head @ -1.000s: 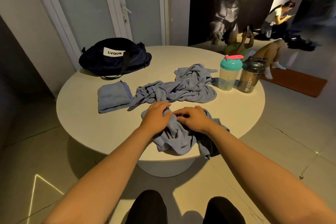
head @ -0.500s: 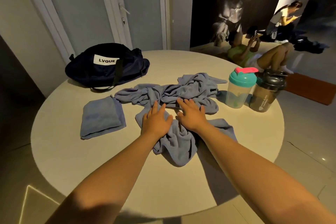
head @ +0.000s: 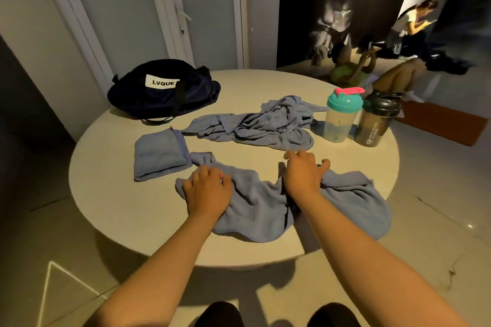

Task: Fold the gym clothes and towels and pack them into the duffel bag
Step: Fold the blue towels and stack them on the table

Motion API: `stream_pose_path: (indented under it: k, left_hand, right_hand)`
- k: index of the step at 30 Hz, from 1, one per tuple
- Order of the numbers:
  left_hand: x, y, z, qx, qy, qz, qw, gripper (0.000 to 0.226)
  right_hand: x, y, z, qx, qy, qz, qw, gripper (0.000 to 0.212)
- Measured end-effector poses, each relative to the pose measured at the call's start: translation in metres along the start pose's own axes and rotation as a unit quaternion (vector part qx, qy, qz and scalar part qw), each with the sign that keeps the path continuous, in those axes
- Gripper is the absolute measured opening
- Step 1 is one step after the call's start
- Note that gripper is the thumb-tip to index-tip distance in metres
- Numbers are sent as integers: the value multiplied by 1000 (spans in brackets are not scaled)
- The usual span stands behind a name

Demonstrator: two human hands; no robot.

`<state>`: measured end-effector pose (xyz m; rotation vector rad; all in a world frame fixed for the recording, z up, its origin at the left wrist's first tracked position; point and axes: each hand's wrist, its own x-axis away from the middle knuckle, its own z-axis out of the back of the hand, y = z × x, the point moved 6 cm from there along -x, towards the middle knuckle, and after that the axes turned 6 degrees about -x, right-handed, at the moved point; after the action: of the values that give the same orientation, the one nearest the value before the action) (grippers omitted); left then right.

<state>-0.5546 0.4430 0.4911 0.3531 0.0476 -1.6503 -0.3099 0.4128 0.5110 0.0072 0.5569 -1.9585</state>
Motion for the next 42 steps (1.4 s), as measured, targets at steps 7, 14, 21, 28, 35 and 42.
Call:
stream_pose_path:
  k: [7,14,21,28,35,42]
  left_hand:
    - [58,-23,13,-51,-68,-18,996,52]
    - [96,-34,26,-85,-119,1,989,61]
    - [97,-38,57,-29,8,-29,999,46]
    - [73,-34,28,-16,-199,-103,974,52]
    - [69,-45,24,-52,-300,-47,951,71]
    - [68,-73,19,-46,-247,-12,968,75]
  right_hand:
    - [87,-73,-12,-100,-171,235,952,30]
    - [102,-61,-4,-6,-101,105,989,35]
    - [136,-79,-12,-144,-121,188,964,30]
    - [134,-79,7,-61,-50,198,977,37]
    - [113,-73,-21,45,-274,126,952,61]
    - [110,-89,-18,15,-78,159,984,24]
